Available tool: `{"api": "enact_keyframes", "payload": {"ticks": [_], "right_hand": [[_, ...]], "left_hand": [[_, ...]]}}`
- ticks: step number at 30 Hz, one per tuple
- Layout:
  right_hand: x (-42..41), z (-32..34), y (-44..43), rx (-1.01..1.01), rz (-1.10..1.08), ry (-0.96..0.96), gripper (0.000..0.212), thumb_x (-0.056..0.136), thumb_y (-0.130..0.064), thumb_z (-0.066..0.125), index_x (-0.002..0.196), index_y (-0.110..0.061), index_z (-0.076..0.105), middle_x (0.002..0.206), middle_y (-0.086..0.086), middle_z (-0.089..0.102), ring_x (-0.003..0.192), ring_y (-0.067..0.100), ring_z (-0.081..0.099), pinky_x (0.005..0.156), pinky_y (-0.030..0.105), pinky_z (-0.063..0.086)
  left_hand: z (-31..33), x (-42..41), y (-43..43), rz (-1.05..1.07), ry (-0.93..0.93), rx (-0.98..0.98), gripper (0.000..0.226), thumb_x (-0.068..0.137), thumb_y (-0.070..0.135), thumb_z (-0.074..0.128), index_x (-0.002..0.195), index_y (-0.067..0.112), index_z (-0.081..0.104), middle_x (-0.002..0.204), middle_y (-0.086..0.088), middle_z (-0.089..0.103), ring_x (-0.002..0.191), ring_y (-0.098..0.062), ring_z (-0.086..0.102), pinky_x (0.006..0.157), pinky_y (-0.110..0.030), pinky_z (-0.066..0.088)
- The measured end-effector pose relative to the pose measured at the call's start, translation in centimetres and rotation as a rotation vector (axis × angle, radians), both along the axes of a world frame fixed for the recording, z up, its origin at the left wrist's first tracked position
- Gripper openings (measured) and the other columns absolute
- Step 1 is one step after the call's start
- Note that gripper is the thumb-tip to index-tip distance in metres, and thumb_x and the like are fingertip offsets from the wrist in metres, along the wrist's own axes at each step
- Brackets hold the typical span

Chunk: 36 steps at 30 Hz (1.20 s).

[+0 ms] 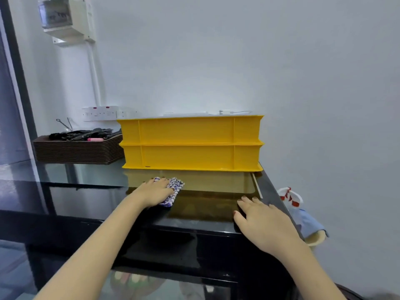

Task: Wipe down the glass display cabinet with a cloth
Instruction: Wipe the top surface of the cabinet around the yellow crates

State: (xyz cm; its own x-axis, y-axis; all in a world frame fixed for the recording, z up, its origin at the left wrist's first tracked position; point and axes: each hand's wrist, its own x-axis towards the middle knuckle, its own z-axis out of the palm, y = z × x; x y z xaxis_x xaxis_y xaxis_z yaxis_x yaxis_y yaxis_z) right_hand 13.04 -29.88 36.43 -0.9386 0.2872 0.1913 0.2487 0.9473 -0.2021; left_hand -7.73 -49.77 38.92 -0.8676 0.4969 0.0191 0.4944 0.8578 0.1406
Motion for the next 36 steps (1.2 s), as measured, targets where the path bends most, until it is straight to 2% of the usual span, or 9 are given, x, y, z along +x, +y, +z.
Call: {"api": "enact_keyframes", "payload": {"ticks": [3,7,12,15,19,25,28,31,36], "right_hand": [[0.3,0.0,-0.3,-0.012,-0.031,0.058,0.05,0.099,-0.044,0.02,0.146,-0.03,0.031,0.154,-0.012,0.026,0.143,0.01,0.021,0.115,0.032,0.02],[1.2,-0.3,-0.4,0.026,-0.081,0.128,0.047,0.099,-0.04,0.021,0.141,-0.031,0.04,0.15,-0.013,0.035,0.138,0.007,0.031,0.108,0.026,0.032],[1.4,0.3,0.2,0.015,-0.095,0.025,0.049,0.099,-0.042,0.019,0.146,-0.037,0.026,0.155,-0.016,0.02,0.143,0.006,0.017,0.114,0.036,0.023],[1.7,-0.2,0.3,0.054,-0.085,0.051,0.049,0.098,-0.042,0.017,0.147,-0.036,0.024,0.155,-0.016,0.019,0.143,0.006,0.017,0.113,0.035,0.024],[1.8,-0.8,0.3,0.102,-0.073,0.093,0.05,0.098,-0.042,0.016,0.147,-0.034,0.025,0.155,-0.015,0.021,0.143,0.006,0.018,0.112,0.03,0.027],[1.5,-0.8,0.5,0.134,-0.048,0.053,0.05,0.1,-0.04,0.015,0.149,-0.031,0.021,0.157,-0.011,0.017,0.145,0.01,0.015,0.115,0.03,0.021],[1.5,-0.5,0.4,0.145,-0.052,0.018,0.05,0.1,-0.04,0.015,0.149,-0.031,0.019,0.157,-0.011,0.014,0.145,0.011,0.014,0.116,0.032,0.019],[1.5,-0.2,0.5,0.135,-0.054,0.01,0.051,0.1,-0.044,0.015,0.15,-0.032,0.016,0.158,-0.012,0.012,0.145,0.01,0.012,0.116,0.035,0.017],[1.6,-0.6,0.4,0.134,-0.074,0.066,0.053,0.098,-0.05,0.013,0.149,-0.035,0.017,0.157,-0.014,0.013,0.145,0.01,0.012,0.116,0.032,0.016]], "left_hand": [[0.0,0.0,3.5,0.045,-0.011,0.002,0.058,0.097,0.039,0.024,0.15,0.018,0.015,0.158,-0.007,0.012,0.143,-0.032,0.011,0.113,-0.043,0.016],[-0.2,4.0,8.4,-0.085,-0.04,0.024,0.059,0.097,0.04,0.024,0.151,0.02,0.01,0.159,-0.005,0.008,0.144,-0.032,0.006,0.114,-0.042,0.01],[-2.1,8.3,4.4,-0.239,0.09,0.096,0.056,0.096,0.043,0.026,0.15,0.031,0.016,0.157,0.011,0.013,0.144,-0.014,0.011,0.113,-0.033,0.013],[-2.0,7.1,-1.1,-0.151,0.081,0.115,0.055,0.097,0.04,0.032,0.149,0.034,0.018,0.156,0.015,0.012,0.143,-0.009,0.01,0.113,-0.03,0.014],[-0.8,2.0,-4.6,0.092,0.029,0.081,0.044,0.101,0.025,0.029,0.145,0.015,0.03,0.158,-0.002,0.011,0.144,-0.021,0.011,0.113,-0.036,0.017],[-0.2,0.4,-1.0,0.212,0.066,-0.021,0.055,0.099,0.038,0.022,0.15,0.018,0.016,0.157,-0.006,0.016,0.142,-0.03,0.017,0.113,-0.041,0.016],[-0.9,4.3,2.2,0.057,0.129,-0.008,0.055,0.099,0.038,0.02,0.15,0.019,0.015,0.157,-0.003,0.017,0.141,-0.028,0.02,0.113,-0.04,0.017],[-1.9,7.7,2.9,-0.105,0.188,-0.014,0.055,0.1,0.04,0.018,0.151,0.021,0.011,0.158,0.003,0.011,0.144,-0.022,0.012,0.115,-0.038,0.013],[-1.1,6.8,2.3,-0.161,0.045,-0.01,0.057,0.1,0.04,0.022,0.152,0.025,0.005,0.159,0.007,-0.001,0.145,-0.016,-0.002,0.116,-0.035,0.002]]}}
